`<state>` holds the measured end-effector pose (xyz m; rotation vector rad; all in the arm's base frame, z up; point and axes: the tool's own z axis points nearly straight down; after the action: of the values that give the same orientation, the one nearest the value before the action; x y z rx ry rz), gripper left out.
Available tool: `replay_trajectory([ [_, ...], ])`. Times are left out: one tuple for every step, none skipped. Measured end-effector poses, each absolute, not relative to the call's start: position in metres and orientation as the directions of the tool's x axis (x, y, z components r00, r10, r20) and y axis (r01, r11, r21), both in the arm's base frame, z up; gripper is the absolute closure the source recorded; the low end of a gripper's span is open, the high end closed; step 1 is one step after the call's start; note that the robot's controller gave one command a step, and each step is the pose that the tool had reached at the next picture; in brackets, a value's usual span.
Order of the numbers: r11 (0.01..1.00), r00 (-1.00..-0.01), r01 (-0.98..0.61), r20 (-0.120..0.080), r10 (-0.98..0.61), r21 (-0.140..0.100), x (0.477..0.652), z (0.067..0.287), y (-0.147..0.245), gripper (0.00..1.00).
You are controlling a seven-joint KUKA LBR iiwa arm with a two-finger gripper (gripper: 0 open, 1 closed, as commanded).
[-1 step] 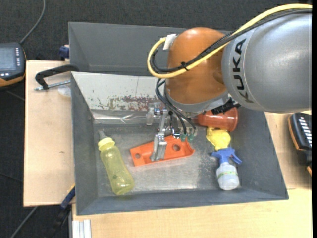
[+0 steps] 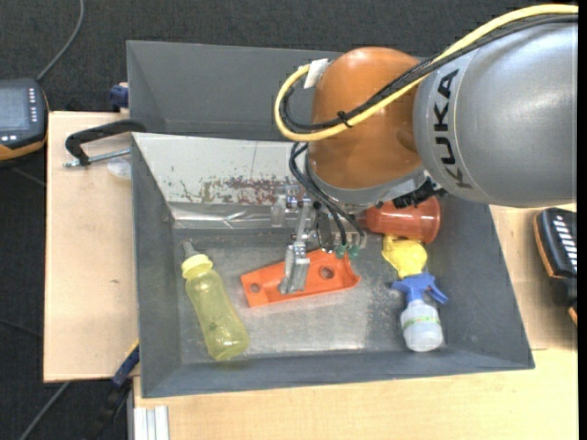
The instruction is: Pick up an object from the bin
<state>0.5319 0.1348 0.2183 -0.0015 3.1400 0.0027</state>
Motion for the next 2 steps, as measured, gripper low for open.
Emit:
replay_trajectory([
  [0.997,-0.997,-0.073,-0.006,-0.073,0.003,0.532,0.205,0.131,0.00],
  [0.915,-0.915,-0.404,-0.006,-0.404,0.000,0.550,0.141,0.090,0.00],
])
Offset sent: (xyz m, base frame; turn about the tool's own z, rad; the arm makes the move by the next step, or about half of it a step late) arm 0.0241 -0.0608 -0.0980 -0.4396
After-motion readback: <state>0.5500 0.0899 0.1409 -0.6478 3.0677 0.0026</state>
